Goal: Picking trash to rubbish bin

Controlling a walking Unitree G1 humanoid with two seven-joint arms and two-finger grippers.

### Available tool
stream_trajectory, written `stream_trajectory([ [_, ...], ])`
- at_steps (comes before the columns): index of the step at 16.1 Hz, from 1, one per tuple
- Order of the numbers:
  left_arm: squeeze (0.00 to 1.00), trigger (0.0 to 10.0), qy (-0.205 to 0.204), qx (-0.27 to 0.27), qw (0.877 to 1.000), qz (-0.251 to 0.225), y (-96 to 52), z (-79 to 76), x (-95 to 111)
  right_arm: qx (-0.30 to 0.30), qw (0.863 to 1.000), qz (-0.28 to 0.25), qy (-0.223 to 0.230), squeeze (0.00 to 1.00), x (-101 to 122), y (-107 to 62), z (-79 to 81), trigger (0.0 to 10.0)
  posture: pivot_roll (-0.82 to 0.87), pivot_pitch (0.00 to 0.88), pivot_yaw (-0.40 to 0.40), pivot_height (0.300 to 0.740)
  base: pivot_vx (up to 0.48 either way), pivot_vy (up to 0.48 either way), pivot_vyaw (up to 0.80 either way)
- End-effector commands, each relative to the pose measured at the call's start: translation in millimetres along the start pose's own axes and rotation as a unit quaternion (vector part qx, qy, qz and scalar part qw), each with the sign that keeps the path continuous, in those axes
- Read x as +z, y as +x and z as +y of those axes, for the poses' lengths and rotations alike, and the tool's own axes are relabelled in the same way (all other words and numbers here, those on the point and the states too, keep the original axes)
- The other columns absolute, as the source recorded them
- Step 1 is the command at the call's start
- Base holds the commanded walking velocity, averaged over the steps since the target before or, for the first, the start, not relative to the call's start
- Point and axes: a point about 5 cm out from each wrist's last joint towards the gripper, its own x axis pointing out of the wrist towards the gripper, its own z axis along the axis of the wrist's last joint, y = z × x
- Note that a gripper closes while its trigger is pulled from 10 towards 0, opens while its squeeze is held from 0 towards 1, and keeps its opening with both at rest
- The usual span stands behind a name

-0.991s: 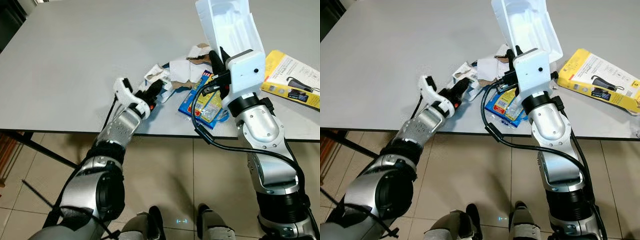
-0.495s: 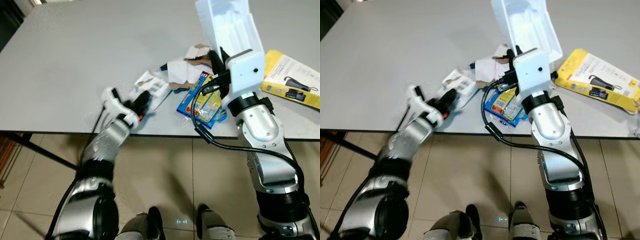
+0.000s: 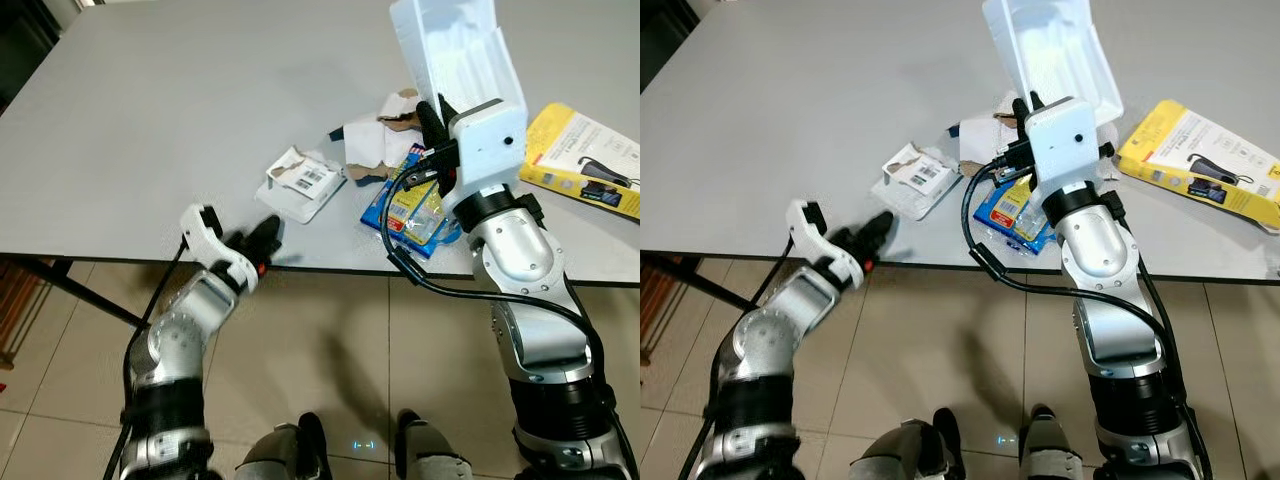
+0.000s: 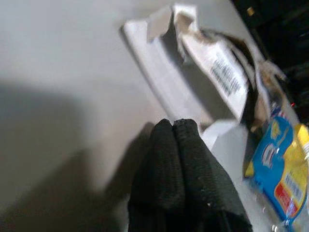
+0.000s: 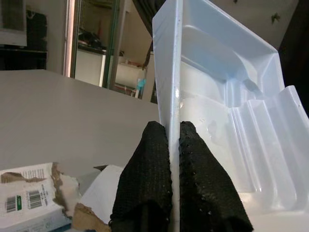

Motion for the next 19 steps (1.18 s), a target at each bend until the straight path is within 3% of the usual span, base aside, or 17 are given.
stream_trajectory([
  [1,0.00,0.0,0.004,0.003,1.000,0.000,-4.8,-0.8,2.4,0.009,1.000,-0.011,0.001,0.00,3.5,1.7,3.3,10.0,-0.18,0.213,0.155,0.740,0.000,0.000,0.00],
  [3,0.00,0.0,0.039,-0.029,0.999,0.004,-11.8,-20.4,3.7,0.010,1.000,-0.012,0.002,0.00,2.9,2.6,3.7,10.0,-0.18,0.209,0.152,0.740,0.000,0.000,0.00],
  [4,0.00,0.3,0.084,-0.043,0.996,-0.003,-12.6,-32.0,8.0,0.011,1.000,-0.012,0.002,0.00,2.4,3.3,4.2,10.0,-0.17,0.205,0.150,0.740,0.000,0.000,0.00],
  [5,0.90,10.0,0.122,-0.046,0.991,-0.018,-10.6,-37.5,15.0,0.012,1.000,-0.013,0.002,0.00,2.4,3.9,4.9,10.0,-0.17,0.202,0.147,0.740,0.000,0.000,0.00],
  [6,1.00,10.0,0.151,-0.050,0.987,-0.030,-8.5,-41.8,20.8,0.013,1.000,-0.014,0.003,0.00,2.3,4.4,5.4,10.0,-0.17,0.196,0.145,0.740,0.000,0.000,0.00],
  [8,1.00,10.0,0.210,-0.048,0.975,-0.049,-3.2,-47.4,32.6,0.015,1.000,-0.016,0.002,0.00,2.4,5.5,6.2,10.0,-0.18,0.191,0.144,0.740,0.000,0.000,0.00],
  [9,1.00,10.0,0.210,-0.048,0.975,-0.049,-3.2,-47.4,32.6,0.015,1.000,-0.016,0.002,0.00,2.4,5.5,6.2,10.0,-0.18,0.191,0.144,0.740,0.000,0.000,0.00],
  [10,1.00,10.0,0.257,-0.041,0.964,-0.048,2.0,-48.0,37.3,0.014,1.000,-0.019,0.001,0.00,3.0,6.3,5.9,10.0,-0.18,0.191,0.144,0.740,0.000,0.000,0.00],
  [12,1.00,10.0,0.307,-0.025,0.951,-0.034,11.4,-41.0,37.0,0.013,1.000,-0.021,0.001,0.00,3.3,6.9,5.6,10.0,-0.19,0.184,0.144,0.740,0.000,0.000,0.00],
  [15,1.00,10.0,0.349,-0.030,0.937,-0.014,24.6,-30.3,31.5,0.015,1.000,-0.022,0.002,0.00,3.9,7.1,6.9,10.0,-0.20,0.185,0.139,0.740,0.000,0.000,0.00],
  [19,1.00,10.0,0.370,-0.020,0.929,-0.007,38.9,-21.2,32.3,0.015,1.000,-0.023,-0.001,0.00,4.4,7.0,7.2,10.0,-0.21,0.184,0.138,0.740,0.000,0.000,0.00],
])
